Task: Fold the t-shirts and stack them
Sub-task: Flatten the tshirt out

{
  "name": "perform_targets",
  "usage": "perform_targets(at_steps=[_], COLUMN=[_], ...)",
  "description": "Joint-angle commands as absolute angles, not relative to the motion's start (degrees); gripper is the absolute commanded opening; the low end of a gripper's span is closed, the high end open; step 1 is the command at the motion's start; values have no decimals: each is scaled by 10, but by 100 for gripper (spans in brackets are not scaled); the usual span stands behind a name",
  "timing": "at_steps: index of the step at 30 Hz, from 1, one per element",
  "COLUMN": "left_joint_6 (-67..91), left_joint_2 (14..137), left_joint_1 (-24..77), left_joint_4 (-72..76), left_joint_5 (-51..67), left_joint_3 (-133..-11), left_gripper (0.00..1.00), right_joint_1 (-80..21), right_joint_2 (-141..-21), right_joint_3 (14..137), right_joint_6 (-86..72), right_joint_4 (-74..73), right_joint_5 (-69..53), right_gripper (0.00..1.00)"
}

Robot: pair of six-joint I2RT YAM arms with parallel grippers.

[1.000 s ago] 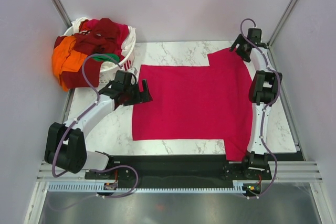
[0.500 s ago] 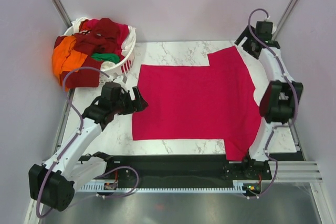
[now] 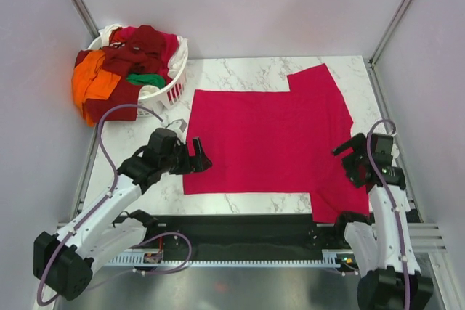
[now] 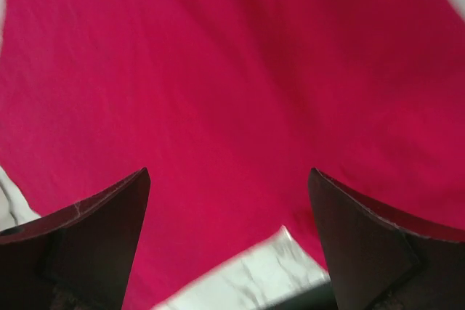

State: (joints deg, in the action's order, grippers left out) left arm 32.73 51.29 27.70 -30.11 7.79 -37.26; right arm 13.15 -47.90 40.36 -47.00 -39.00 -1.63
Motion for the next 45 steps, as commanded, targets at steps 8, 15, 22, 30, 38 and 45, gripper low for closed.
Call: perform_targets(at_steps=[8,15,22,30,38,45], left_joint_6=[374,368,380,345,329,323], left_joint_2=[516,633,855,1050,1044,874], left_joint_1=[284,283,274,233,201,204], left_joint_4=[-259,-204,-154,-156,-193,-222], left_joint_5=[50,46,83,110,120,91], left_joint_3=[-360,-387,-472,-609,-645,-596], left_gripper=[95,94,96,94,92,97], right_joint_1=[39,21,21,22,18,-27], right_joint_2=[-366,-621,-771,-954,-923,-674], right_joint_3=[306,325,374,487,562,538], right_joint_6=[-556,-490,-466,-460,-400,-377], right_joint_4=[-475,-280,-197,-159,-251,-392], right_joint_5=[-45,-110,-81,-95,-75,61], right_gripper=[98,97,96,96,97,98])
